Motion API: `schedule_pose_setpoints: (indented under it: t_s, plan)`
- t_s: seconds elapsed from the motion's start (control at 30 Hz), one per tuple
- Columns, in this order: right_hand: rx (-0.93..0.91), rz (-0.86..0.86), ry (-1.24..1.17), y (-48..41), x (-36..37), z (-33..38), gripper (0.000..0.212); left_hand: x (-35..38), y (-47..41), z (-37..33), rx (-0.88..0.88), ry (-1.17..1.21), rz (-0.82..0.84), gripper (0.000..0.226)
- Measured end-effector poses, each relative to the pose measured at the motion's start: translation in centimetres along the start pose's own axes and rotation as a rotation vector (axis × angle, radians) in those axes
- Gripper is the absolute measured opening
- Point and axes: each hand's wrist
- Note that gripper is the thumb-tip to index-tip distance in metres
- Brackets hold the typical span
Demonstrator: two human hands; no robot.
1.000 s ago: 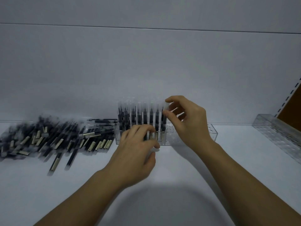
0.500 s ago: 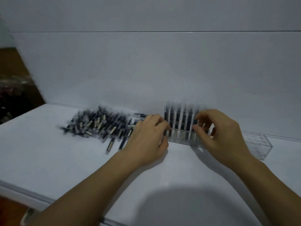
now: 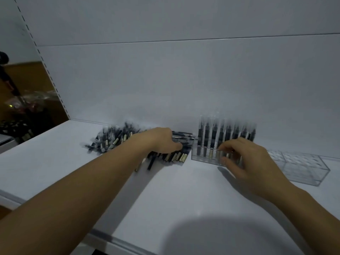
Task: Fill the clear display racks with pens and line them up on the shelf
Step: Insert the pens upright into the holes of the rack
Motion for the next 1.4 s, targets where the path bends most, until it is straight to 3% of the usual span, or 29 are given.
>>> schedule_pose_setpoints:
  t_s: [0.2, 0.43, 0.57, 0.93, 1.27, 1.4]
  plan:
    - [0.029, 0.020, -0.031, 0.2, 0.2, 0.2, 0.020, -0.2, -2.8, -2.2, -0.152, -0.057, 0.126, 0.089]
    - [0.015, 0.048, -0.050, 0.3, 1.0, 0.4, 0.008, -1.1, -4.3, -3.9, -0.194, 0.012, 0.240, 0.039]
    - [0.021, 0.046, -0.055, 0.3, 1.0, 0.3, 0.007, -1.3, -4.7, -4.0, -0.218, -0.020, 0.363, 0.043]
    - [0.032, 0.039, -0.090, 0.2, 0.9, -0.1, 0.006, 1.4, -5.1, -2.2, -0.111, -0.076, -0.081, 0.046]
    - [0.035, 0.082, -0.084, 0.4, 0.9, 0.3, 0.015, 0.2, -4.6, -1.4, 0.006, -0.131, -0.200, 0.026]
    - [0.040, 0.084, -0.090, 0.4, 0.6, 0.4, 0.004, -1.3, -4.4, -0.7, 0.025, 0.035, -0.205, 0.014]
Point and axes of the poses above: each hand's wrist, its own y-axis away from the middle knuckle, its own x-axis out of the palm, z = x × y, and after that the axes turned 4 degrees about -y, right-handed
